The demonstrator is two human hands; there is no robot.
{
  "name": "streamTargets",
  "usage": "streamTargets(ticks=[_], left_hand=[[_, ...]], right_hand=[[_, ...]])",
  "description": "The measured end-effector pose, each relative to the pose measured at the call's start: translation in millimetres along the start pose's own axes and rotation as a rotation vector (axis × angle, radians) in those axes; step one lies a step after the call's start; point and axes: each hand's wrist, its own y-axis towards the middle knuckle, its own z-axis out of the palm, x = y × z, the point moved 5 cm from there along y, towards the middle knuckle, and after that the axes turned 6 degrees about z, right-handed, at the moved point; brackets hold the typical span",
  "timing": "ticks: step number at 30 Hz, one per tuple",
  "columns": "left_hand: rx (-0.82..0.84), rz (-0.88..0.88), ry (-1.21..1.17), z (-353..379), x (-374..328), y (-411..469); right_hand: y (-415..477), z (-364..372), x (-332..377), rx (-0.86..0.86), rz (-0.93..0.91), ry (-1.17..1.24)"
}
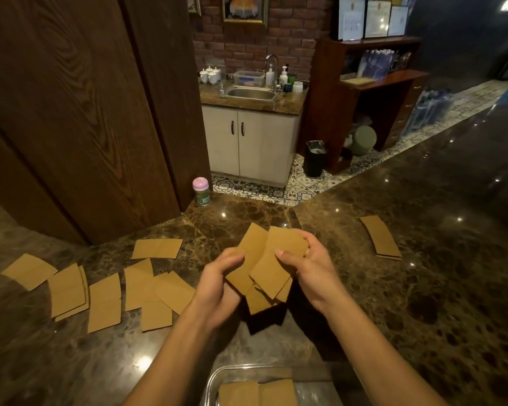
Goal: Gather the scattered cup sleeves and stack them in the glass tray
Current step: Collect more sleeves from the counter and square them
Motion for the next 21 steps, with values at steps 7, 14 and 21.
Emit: streamTargets(ticks=[7,14,21], left_hand=[[0.27,-0.16,-0.265,51,-3,-42],[0.2,0.062,-0.16,71,-14,-60],[0.099,0.26,-0.009,71,-26,-71]], right_hand=[[-33,10,36,0.057,-0.22,-0.312],[-59,11,57,-0.004,-0.272,-0.221],[-80,8,57,-0.016,-0.334,-0.248]])
